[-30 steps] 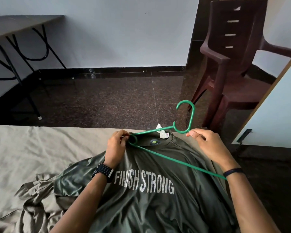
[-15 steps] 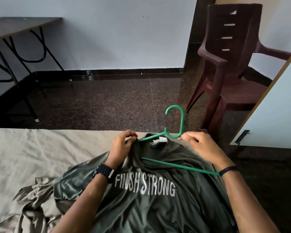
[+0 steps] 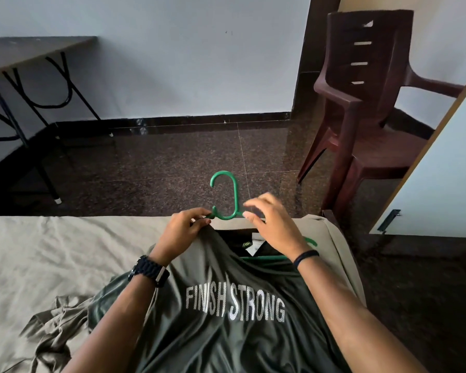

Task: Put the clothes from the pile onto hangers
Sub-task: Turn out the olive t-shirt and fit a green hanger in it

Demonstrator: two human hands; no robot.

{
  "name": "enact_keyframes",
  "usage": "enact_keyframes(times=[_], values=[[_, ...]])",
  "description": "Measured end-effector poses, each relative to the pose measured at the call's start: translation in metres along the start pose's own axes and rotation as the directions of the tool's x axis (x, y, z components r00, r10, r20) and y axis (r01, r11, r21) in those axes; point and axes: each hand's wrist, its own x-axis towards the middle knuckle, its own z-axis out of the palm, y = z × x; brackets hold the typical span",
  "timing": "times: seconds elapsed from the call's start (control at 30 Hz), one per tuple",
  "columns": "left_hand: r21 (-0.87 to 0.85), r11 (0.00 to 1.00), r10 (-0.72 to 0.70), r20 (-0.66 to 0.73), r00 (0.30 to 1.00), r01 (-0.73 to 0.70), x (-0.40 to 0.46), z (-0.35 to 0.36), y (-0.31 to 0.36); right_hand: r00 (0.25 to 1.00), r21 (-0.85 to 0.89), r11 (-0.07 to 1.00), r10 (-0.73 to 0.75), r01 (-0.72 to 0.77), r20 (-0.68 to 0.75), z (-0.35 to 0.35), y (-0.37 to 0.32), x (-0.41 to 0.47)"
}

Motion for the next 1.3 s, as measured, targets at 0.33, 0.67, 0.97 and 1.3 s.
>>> enact_keyframes(times=[0.33,0.67,0.97,1.3], values=[[-0.25,0.966,-0.08,-0.021,0.997,0.072,-0.003,-0.006,0.001,0.994,0.139,0.99,-0.017,0.032,-0.108,0.037,0.007,-0.073],[-0.459,0.883,-0.136,-0.057,0.989,0.095,-0.005,-0.018,0.004,0.929,-0.214,0.976,0.121,-0.047,0.349,0.044,0.011,-0.06],[-0.114,0.985,-0.15,-0.178,0.972,0.131,-0.008,-0.017,0.001,0.931,-0.333,0.882,0.364,-0.333,0.035,0.006,0.032,-0.044],[0.122,0.978,0.189,-0.195,0.962,-0.168,-0.018,-0.037,0.003,0.82,0.119,0.826,0.562,-0.551,-0.105,-0.024,0.034,-0.03]])
